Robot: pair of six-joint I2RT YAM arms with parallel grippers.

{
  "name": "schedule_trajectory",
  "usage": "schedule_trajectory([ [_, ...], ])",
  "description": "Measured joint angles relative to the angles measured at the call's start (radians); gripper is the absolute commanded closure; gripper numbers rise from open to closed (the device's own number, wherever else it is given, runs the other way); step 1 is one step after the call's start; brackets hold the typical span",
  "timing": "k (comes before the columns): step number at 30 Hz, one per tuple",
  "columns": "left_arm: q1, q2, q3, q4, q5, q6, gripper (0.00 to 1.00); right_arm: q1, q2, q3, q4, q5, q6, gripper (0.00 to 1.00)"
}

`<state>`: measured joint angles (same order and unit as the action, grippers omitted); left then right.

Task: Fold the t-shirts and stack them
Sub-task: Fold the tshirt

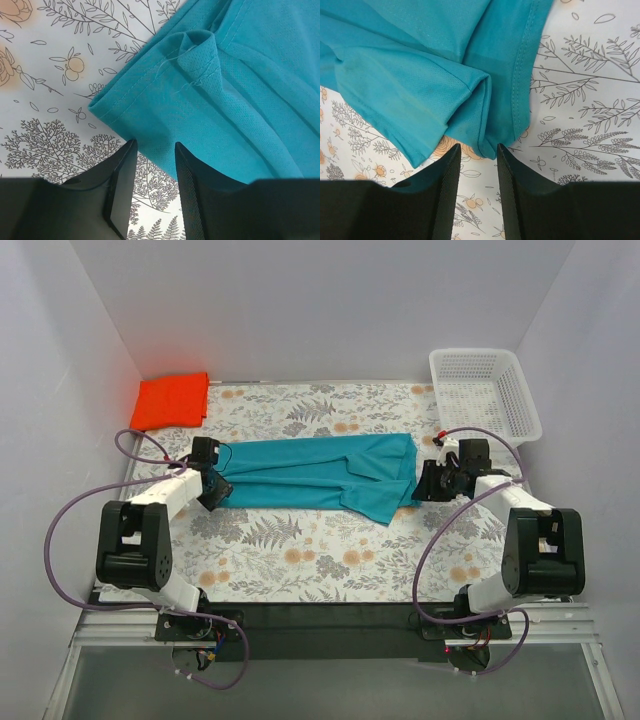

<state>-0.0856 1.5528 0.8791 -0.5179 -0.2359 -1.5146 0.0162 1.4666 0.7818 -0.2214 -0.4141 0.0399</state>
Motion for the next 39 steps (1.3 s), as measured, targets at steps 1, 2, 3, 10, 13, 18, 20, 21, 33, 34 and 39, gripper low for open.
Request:
schedule_trajectory([
  [1,0.0,0.003,0.0,0.001,0.0,0.0,0.65,0.0,0.008,-0.005,0.003,-0.005,-0.004,0.6],
  [2,0.0,0.006,0.0,0.002,-0.001,0.0,0.66,0.0,0.014,-0.008,0.004,-0.008,-0.006,0.6],
  [3,0.0,0.008,0.0,0.003,-0.002,-0.001,0.66,0.0,0.023,-0.011,0.005,-0.009,-0.009,0.61],
  [10,0.0,0.014,-0.002,0.003,-0.014,-0.003,0.66,0.0,0.062,-0.013,0.014,-0.01,-0.022,0.81],
  [13,0.001,0.015,-0.002,-0.002,-0.027,-0.005,0.66,-0.001,0.068,-0.013,0.014,-0.007,-0.028,0.96],
  [18,0.006,0.016,-0.002,-0.027,-0.055,-0.015,0.67,-0.013,0.069,0.004,-0.013,0.008,-0.06,0.99],
  [20,0.006,0.022,-0.002,-0.037,-0.064,-0.018,0.67,-0.025,0.077,0.038,-0.037,0.021,-0.077,0.99],
  [21,0.007,0.026,-0.002,-0.041,-0.066,-0.019,0.67,-0.029,0.083,0.058,-0.047,0.026,-0.087,0.99],
  [33,0.008,0.034,-0.003,-0.053,-0.082,-0.028,0.68,-0.034,0.172,0.185,-0.148,0.068,-0.171,0.88],
  [34,0.008,0.035,-0.003,-0.053,-0.082,-0.028,0.68,-0.034,0.177,0.185,-0.155,0.069,-0.174,0.84],
  [39,0.008,0.037,-0.001,-0.055,-0.082,-0.029,0.68,-0.034,0.183,0.185,-0.173,0.063,-0.185,0.64],
])
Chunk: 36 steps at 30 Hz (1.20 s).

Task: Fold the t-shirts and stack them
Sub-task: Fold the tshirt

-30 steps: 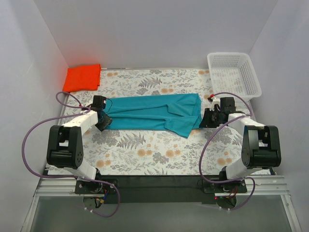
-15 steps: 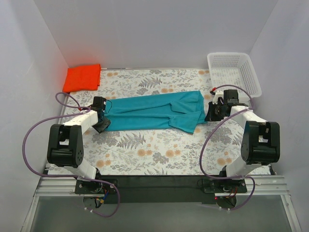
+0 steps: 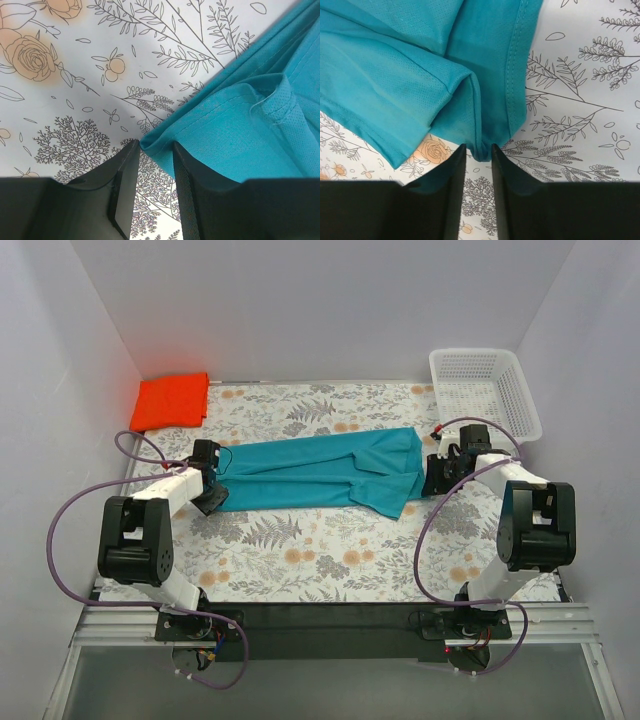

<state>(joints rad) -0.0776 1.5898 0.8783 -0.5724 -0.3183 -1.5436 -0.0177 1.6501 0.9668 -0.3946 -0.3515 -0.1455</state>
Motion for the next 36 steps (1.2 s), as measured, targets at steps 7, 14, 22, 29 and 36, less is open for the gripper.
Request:
schedule_trajectory([
  [7,0.0,0.002,0.002,-0.001,-0.001,0.002,0.69,-0.034,-0.055,-0.063,0.034,-0.058,0.084,0.51],
  [14,0.0,-0.003,-0.004,0.005,-0.004,0.005,0.69,-0.177,-0.201,-0.266,0.207,-0.134,0.366,0.52],
  [22,0.0,-0.01,-0.014,0.014,-0.004,0.012,0.7,-0.192,-0.186,-0.329,0.345,-0.111,0.652,0.52],
  [29,0.0,-0.012,-0.016,0.017,-0.004,0.015,0.71,-0.192,-0.164,-0.362,0.434,-0.062,0.766,0.59],
  [36,0.0,-0.012,-0.017,0.019,-0.006,0.019,0.71,-0.192,-0.095,-0.361,0.507,-0.079,0.795,0.65],
])
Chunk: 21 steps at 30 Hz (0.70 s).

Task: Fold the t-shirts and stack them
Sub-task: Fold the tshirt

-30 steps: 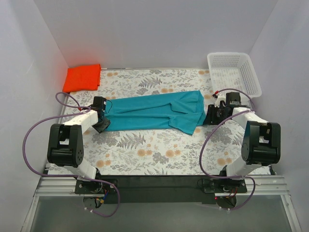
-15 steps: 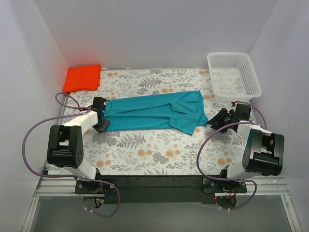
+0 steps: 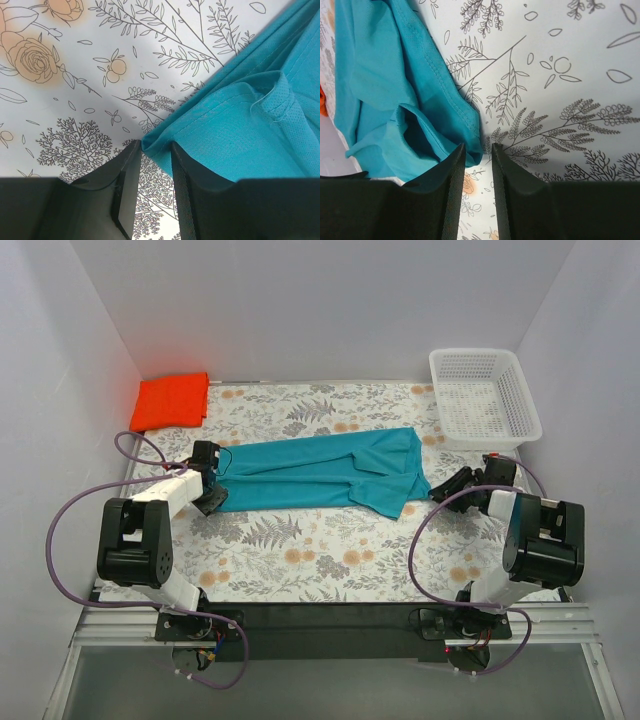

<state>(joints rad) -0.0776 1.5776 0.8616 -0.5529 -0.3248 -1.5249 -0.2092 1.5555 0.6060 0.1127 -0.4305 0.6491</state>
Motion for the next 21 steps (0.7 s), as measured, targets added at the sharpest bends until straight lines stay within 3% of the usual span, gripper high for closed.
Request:
schedule_trajectory([
  [9,0.0,0.0,0.0,0.0,-0.002,0.002,0.71,0.0,0.056,0.021,0.052,-0.057,-0.018,0.68],
  [12,0.0,0.0,0.0,0.001,-0.006,0.004,0.71,0.0,0.071,0.027,0.055,-0.066,-0.038,0.82],
  [13,0.0,0.0,0.0,0.001,-0.009,0.004,0.71,0.0,0.076,0.029,0.055,-0.068,-0.047,0.95],
  [14,0.0,0.0,0.0,0.001,-0.011,0.005,0.71,0.0,0.078,0.031,0.053,-0.067,-0.053,0.99],
  [21,0.0,0.004,0.0,0.004,-0.028,0.011,0.71,0.002,0.104,0.087,-0.01,-0.054,-0.138,0.99],
])
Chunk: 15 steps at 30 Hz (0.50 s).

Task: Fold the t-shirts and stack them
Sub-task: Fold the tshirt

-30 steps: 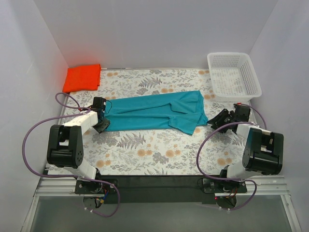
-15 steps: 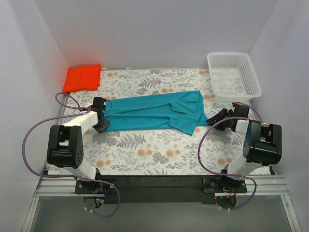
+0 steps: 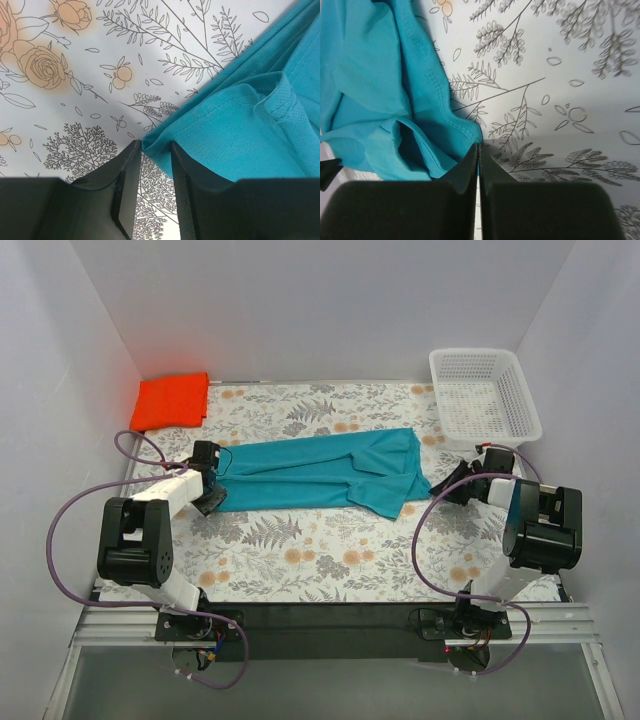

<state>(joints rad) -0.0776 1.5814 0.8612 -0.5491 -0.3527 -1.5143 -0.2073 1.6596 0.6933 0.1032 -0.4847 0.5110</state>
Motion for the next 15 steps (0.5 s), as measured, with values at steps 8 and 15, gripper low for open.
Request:
schedule_trajectory([
  [8,-0.001,0.012,0.01,-0.008,-0.013,0.003,0.71,0.005,0.019,0.113,-0.152,0.093,-0.148,0.99],
  [15,-0.001,0.014,0.013,-0.004,-0.015,0.011,0.54,0.007,0.026,0.136,-0.185,0.08,-0.208,0.72],
])
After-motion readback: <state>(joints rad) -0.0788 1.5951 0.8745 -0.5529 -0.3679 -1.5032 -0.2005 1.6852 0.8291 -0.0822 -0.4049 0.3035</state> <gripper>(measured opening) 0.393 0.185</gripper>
